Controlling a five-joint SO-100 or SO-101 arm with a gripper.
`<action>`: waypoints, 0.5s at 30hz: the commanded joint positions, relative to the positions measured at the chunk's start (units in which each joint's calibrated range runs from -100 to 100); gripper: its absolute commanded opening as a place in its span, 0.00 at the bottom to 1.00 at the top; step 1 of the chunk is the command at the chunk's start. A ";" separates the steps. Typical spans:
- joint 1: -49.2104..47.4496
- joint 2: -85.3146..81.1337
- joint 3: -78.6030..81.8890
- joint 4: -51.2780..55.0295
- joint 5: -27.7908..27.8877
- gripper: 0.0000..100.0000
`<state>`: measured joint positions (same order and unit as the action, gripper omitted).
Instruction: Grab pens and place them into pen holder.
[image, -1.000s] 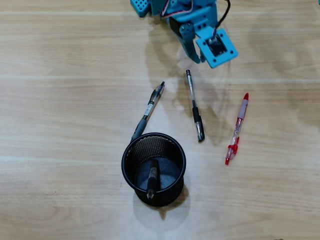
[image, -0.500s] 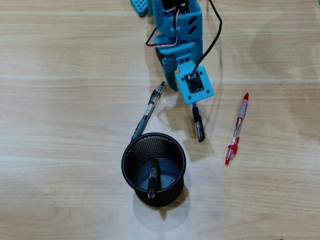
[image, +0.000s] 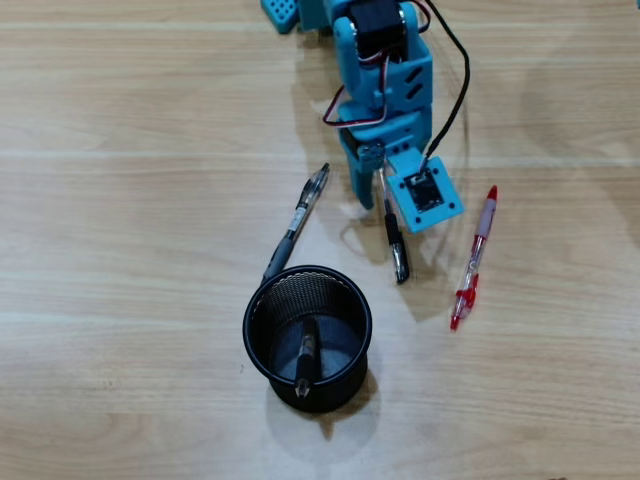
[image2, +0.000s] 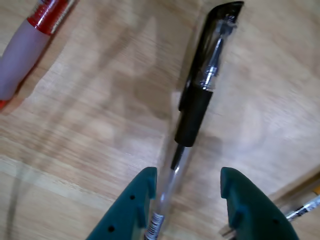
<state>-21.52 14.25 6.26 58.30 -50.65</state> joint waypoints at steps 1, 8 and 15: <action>-1.50 0.41 -2.61 -1.18 -2.06 0.15; -1.04 1.00 -2.34 -0.58 -2.21 0.15; -0.86 3.18 -1.80 -1.09 -2.36 0.15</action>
<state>-22.69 16.62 6.26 57.79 -52.68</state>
